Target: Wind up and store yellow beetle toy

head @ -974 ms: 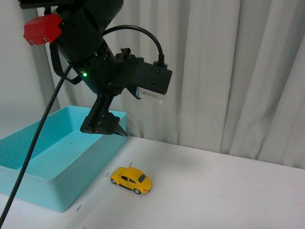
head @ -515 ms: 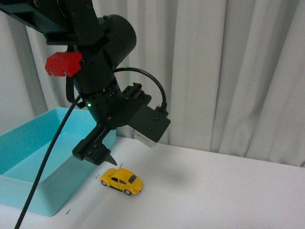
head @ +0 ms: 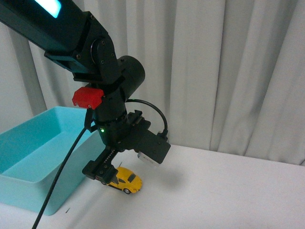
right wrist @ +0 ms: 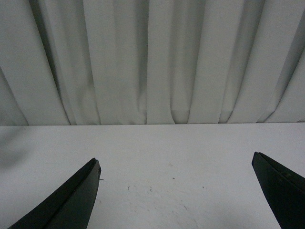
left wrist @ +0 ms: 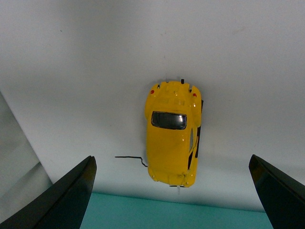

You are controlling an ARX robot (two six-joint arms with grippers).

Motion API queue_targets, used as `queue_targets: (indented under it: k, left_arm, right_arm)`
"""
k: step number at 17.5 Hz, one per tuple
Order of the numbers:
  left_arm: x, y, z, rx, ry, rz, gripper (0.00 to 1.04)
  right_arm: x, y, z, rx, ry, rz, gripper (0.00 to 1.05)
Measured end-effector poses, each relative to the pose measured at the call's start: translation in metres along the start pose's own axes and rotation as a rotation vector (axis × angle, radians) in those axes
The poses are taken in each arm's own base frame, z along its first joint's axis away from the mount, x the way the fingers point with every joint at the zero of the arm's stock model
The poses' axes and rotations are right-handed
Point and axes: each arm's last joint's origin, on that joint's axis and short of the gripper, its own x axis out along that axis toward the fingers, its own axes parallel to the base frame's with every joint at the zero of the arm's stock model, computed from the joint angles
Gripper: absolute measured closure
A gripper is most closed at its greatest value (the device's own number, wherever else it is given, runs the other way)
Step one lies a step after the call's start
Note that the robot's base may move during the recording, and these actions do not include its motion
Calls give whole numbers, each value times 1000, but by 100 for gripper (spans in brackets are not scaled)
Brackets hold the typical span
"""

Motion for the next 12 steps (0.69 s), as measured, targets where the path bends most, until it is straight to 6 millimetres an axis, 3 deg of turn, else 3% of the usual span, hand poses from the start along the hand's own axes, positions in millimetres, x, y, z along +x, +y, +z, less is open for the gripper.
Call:
queue_targets:
  k: [9,12]
  left_arm:
    - [46,3,-11,-46,3,-64,7]
    - [51,2,-14,-55,5,-67,7]
  right_arm:
    - [0,0,0,0,0,0,7]
    - [0,0,0,0,0,0,7]
